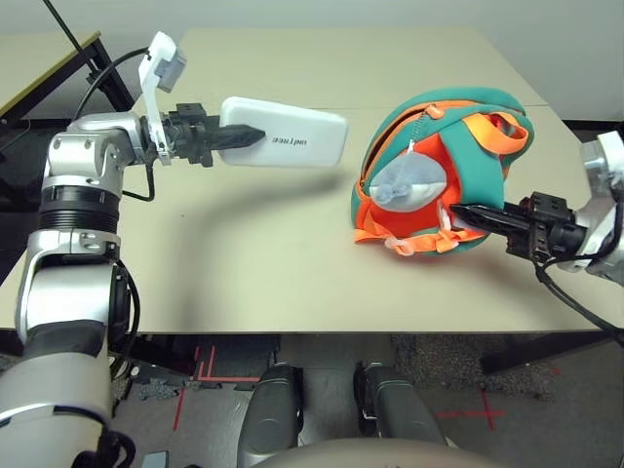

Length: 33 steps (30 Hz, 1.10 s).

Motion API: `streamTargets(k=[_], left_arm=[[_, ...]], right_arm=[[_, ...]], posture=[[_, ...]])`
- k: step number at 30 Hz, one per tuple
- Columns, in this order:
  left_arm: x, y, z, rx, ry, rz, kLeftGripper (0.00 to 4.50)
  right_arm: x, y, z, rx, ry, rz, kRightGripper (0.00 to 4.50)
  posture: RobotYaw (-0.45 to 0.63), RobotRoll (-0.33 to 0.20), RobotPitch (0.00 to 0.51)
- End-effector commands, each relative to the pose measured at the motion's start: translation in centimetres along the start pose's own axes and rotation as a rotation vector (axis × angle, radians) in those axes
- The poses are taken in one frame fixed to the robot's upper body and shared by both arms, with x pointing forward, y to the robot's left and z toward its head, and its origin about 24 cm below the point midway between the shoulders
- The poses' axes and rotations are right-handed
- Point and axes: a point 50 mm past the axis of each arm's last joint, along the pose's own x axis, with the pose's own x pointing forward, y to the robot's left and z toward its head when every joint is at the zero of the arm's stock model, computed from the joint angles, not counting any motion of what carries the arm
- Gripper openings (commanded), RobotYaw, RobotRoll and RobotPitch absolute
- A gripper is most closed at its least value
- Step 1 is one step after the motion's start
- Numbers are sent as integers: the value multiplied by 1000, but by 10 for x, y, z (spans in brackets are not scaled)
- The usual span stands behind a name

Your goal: Put the pencil case into the backpack and zip it.

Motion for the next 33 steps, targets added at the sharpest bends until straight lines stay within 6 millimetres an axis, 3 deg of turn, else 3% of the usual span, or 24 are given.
streamTargets(k=[1, 7, 14, 33], left_arm=[[5, -8, 23, 95, -2, -50, 1257], [22, -17, 32, 122, 0, -137, 1257], [25, -25, 44, 159, 27, -202, 1257], [2, -36, 72, 302, 91, -151, 1256]], right_arm=[[5, 1, -3, 4, 14, 37, 36], [9, 2, -2, 2, 8, 47, 36], [10, 3, -2, -6, 5, 43, 36], [15, 1, -1, -18, -5, 53, 36]], posture=[[110, 0, 100], [97, 0, 99], [79, 0, 94], [98, 0, 88]])
